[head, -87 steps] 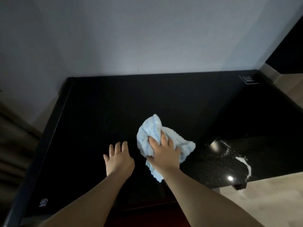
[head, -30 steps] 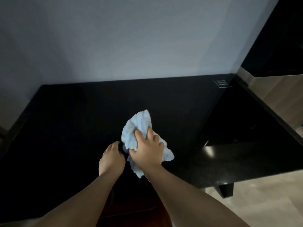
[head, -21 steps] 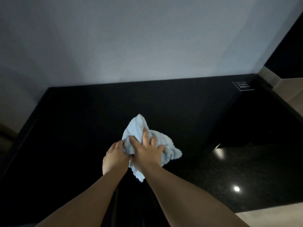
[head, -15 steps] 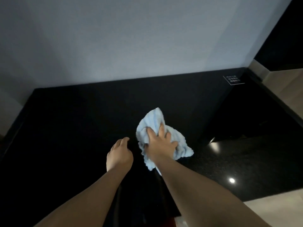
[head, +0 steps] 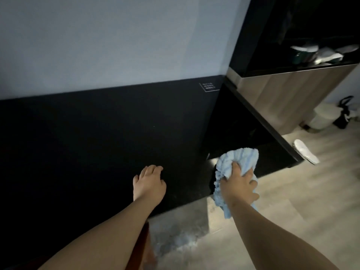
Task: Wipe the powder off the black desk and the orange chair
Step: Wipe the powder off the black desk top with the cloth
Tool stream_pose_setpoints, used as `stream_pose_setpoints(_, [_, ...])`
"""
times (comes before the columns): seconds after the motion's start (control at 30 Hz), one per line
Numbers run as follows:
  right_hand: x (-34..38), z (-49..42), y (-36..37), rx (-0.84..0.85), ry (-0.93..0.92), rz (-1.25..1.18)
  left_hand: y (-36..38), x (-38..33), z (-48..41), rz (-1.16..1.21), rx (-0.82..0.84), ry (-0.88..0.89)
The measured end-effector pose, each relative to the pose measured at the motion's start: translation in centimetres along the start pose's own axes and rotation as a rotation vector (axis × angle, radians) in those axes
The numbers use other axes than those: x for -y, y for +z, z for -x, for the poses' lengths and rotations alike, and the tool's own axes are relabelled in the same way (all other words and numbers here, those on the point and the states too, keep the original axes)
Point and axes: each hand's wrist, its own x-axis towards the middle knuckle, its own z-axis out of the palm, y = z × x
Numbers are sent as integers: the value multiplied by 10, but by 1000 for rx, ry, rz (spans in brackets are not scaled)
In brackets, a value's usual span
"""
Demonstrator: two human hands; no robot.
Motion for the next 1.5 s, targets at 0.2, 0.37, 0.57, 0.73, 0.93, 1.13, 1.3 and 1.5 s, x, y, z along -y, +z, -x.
stream_pose_setpoints(0.2, [-57,-9,-23,53,77,94,24,-28,18,-72,39,78])
stream_pose_setpoints(0.37, [-79,-25,-51,-30,66,115,25,-32,20,-88,59,79])
stream_pose_setpoints(0.57, [-62,-26,-70,-150,-77,-57,24,-38,16,-75,69,82])
stream_pose_setpoints(0.73, [-6,-11,-70,-242,-290,-241,16,-27,13,-17,15,47])
stream_pose_setpoints(0.93, [71,21,-48,-210,-512,-203,-14,22,7,81,-68,-77])
stream_pose_setpoints(1.13, [162,77,-2,-74,-785,-114,-41,93,1,132,-230,-315])
stream_pose_setpoints(1.3, [245,114,41,34,-1001,-21,-67,151,-11,149,-215,-563])
stream_pose_setpoints(1.5, [322,135,92,184,-1116,258,-82,198,-34,86,-104,-610])
